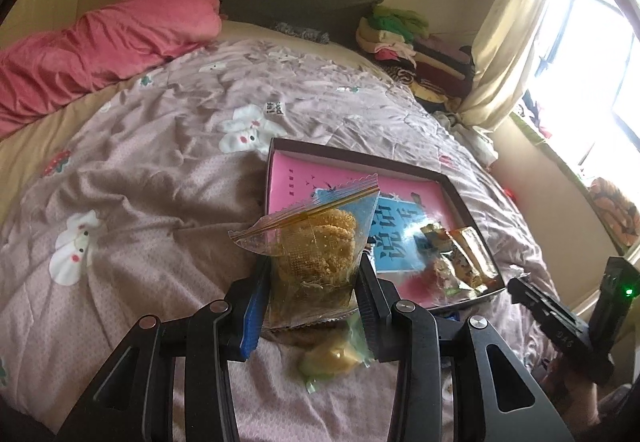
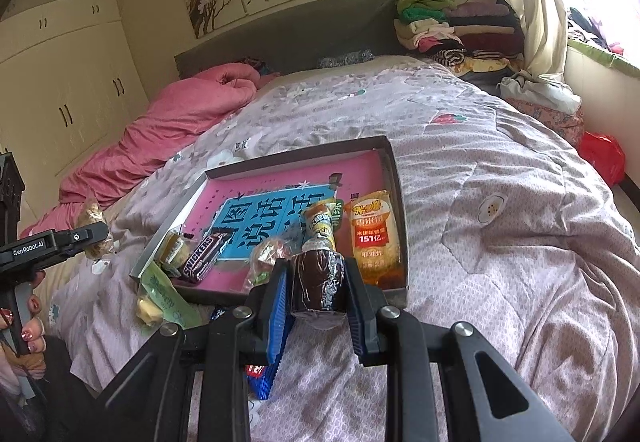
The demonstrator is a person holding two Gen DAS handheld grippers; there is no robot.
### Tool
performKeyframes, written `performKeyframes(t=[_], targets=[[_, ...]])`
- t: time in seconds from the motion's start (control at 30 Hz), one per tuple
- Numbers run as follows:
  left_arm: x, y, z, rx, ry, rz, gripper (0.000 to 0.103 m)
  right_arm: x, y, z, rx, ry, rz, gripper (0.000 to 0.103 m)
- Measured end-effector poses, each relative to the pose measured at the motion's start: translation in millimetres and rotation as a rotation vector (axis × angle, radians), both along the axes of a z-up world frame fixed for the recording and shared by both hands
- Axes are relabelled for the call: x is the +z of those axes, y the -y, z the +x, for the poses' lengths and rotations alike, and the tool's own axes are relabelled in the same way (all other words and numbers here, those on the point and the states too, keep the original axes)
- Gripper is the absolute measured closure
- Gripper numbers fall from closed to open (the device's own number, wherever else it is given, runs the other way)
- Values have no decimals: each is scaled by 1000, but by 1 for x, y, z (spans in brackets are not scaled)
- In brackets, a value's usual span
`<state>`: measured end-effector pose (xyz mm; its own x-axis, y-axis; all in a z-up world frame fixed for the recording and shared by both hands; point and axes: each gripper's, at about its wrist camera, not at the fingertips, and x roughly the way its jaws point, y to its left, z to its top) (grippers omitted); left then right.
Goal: Organize snacks
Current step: 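Carry the crispy-snack bag over the tray with left tool while right carries brown snack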
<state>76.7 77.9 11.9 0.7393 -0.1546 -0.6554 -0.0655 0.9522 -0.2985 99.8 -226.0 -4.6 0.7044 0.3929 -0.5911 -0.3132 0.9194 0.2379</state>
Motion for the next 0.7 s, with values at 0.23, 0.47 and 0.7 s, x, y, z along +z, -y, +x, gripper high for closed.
performKeyframes(t=[0.23,0.47,0.7], targets=[[-12,9,16,-17,-22,30,61,-1,2,9,-11,2,2,76],[-28,13,28,-21,-49,44,61,-3,3,14,-23,1,1,76],[-32,17,32,-31,-44,50,61,-3,3,19,-26,7,1,76]])
